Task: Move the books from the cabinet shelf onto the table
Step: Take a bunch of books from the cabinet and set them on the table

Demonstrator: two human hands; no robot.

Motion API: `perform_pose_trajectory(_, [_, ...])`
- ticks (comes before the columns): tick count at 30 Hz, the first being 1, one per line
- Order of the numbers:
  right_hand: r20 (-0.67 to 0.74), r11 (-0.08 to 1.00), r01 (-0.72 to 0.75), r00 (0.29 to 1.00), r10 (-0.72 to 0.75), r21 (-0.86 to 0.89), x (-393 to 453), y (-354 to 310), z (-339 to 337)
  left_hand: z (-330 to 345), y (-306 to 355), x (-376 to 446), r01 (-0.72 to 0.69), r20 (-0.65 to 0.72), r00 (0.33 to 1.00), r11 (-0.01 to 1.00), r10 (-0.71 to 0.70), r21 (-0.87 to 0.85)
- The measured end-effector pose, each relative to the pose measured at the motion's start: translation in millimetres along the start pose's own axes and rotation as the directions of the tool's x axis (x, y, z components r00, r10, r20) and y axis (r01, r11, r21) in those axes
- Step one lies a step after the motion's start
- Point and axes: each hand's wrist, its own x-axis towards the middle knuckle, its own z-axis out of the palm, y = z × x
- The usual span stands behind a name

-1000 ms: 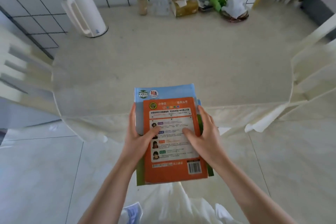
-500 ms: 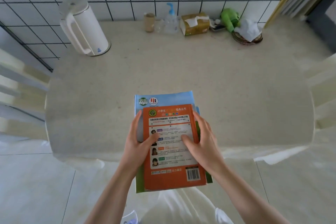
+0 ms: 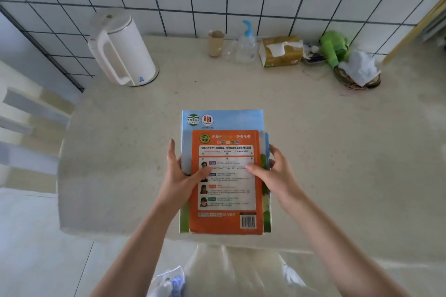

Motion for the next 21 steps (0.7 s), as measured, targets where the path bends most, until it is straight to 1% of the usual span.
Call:
perform_pose_trajectory(2, [0.022, 0.999, 0.035, 0.999, -0.035, -0.024, 10.2, -7.1, -0.3, -3.7, 11.5, 11.0, -0.047, 0.024, 0.999, 0.996, 0.045, 0.075])
perform_pose_trajectory(6, [0.077, 0.991, 0.132, 0.988, -0.132, 0.005, 24.3, -9.0, 4.9, -22.2, 19.8, 35.7, -0.154, 0.041, 0.988, 0.96, 0.149, 0.234])
perform_pose_trajectory(9, [0.066, 0.966, 0.255, 0.965, -0.253, -0.04, 34.1, 0.1, 8.2, -36.4, 17.8, 48.5, -0.254, 0.092, 0.967, 0.931, 0.237, 0.263])
perform_pose_trajectory(11, [0.034, 0.948, 0.301, 0.954, -0.299, -0.101, 41.8, 10.0, 10.8, -40.0, 7.3, 54.5, -0.306, 0.129, 0.951, 0.907, 0.28, 0.288])
perform_pose_trajectory(14, [-0.034, 0.953, 0.282, 0.957, -0.287, -0.11, 48.2, 32.5, 19.1, -43.5, -11.8, 58.6, -0.285, 0.079, 0.959, 0.904, 0.274, 0.319])
perform_pose_trajectory(16, [-0.061, 0.943, 0.305, 0.947, -0.315, -0.133, 46.0, 46.0, 24.2, -46.2, -24.0, 58.8, -0.306, 0.055, 0.95, 0.879, 0.308, 0.366])
perform_pose_trajectory(18, [-0.018, 0.909, 0.367, 0.926, -0.378, -0.199, 39.8, 50.9, 29.8, -50.9, -30.8, 57.8, -0.321, 0.066, 0.945, 0.865, 0.321, 0.384])
perform_pose_trajectory(21, [0.03, 0.856, 0.464, 0.882, -0.47, -0.227, 41.4, 50.3, 33.1, -65.8, -40.7, 60.8, -0.315, 0.152, 0.949, 0.876, 0.277, 0.366])
